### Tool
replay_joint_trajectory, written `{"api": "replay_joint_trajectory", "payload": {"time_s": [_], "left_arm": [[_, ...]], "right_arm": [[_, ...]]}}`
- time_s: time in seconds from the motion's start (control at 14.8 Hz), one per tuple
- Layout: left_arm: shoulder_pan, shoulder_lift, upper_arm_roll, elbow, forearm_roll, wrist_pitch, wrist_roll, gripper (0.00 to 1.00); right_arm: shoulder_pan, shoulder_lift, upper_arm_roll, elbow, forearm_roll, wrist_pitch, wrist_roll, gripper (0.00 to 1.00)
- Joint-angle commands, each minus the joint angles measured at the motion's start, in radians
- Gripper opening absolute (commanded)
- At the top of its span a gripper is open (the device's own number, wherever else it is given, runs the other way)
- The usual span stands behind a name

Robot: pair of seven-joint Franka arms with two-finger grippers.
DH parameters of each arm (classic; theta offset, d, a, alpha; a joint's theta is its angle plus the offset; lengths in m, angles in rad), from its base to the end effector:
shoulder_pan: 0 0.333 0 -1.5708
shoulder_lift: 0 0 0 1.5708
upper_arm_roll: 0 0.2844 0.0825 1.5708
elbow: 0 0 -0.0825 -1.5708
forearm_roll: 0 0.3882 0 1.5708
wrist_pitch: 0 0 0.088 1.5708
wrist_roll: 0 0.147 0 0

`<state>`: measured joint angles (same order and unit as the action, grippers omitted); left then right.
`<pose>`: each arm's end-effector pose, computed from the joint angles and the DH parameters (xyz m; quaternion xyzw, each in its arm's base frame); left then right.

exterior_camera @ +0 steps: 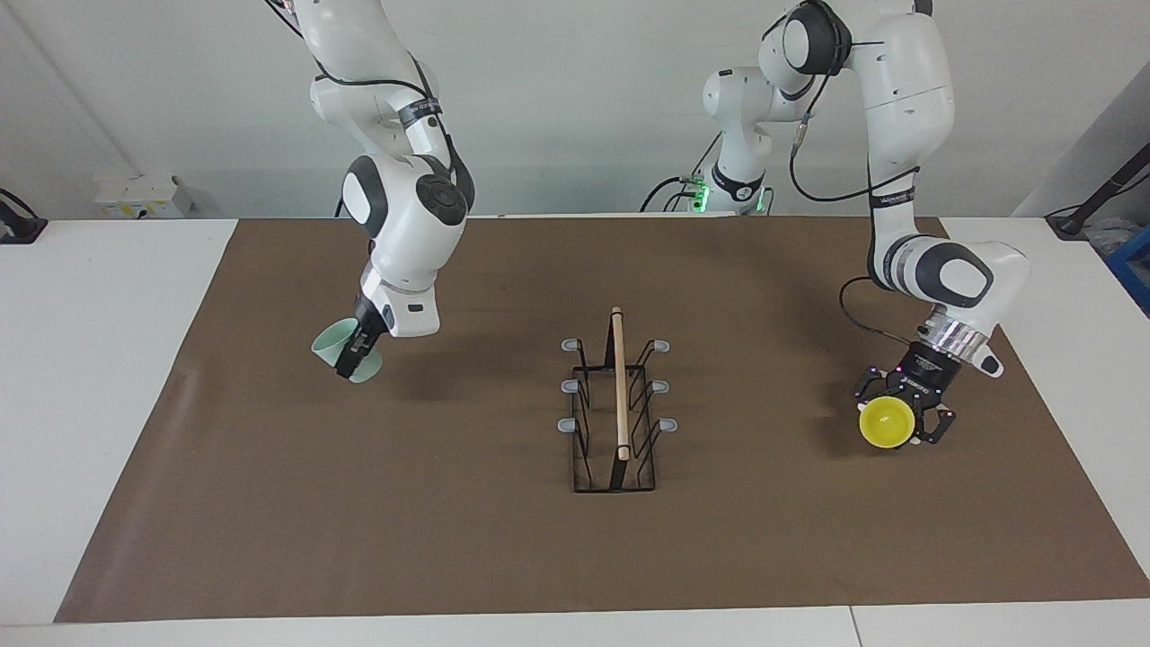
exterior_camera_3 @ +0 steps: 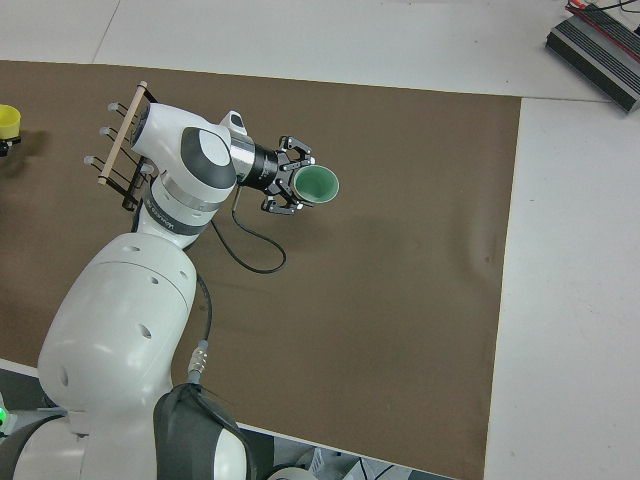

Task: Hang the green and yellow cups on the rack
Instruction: 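Grasp the yellow cup with the left gripper while the right gripper grasps the green cup, then lift both cups and carry them toward the rack with both grippers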

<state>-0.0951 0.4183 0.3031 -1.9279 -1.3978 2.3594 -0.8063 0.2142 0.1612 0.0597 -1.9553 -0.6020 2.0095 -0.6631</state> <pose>0.6359 0.0889 0.2318 0.4843 0.7703 -0.0896 0.4050 0.5753 0.1049 0.3280 0.7889 0.5561 -0.0991 0.2421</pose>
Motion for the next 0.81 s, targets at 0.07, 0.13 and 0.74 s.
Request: {"api": "replay_joint_trajectory", "payload": {"time_s": [0.07,0.13,0.74], "left_arm": [[-0.021,-0.128,0.008,-0.042,0.152,0.017,-0.010,0.00],[-0.032,-0.145,0.008,-0.043,0.193,0.017,-0.010,0.00],[-0.071,-0.308,-0.039,-0.042,0.666,-0.037,-0.020,0.00]], "right_arm": [[-0.021,-0.006,0.005,0.077,0.192,0.017,-0.019,0.00],[-0.027,-0.015,0.005,0.099,0.256,0.018,-0.021,0.00],[-0.082,-0.192,-0.003,0.095,0.795,0.075,-0.102,0.00]]}}
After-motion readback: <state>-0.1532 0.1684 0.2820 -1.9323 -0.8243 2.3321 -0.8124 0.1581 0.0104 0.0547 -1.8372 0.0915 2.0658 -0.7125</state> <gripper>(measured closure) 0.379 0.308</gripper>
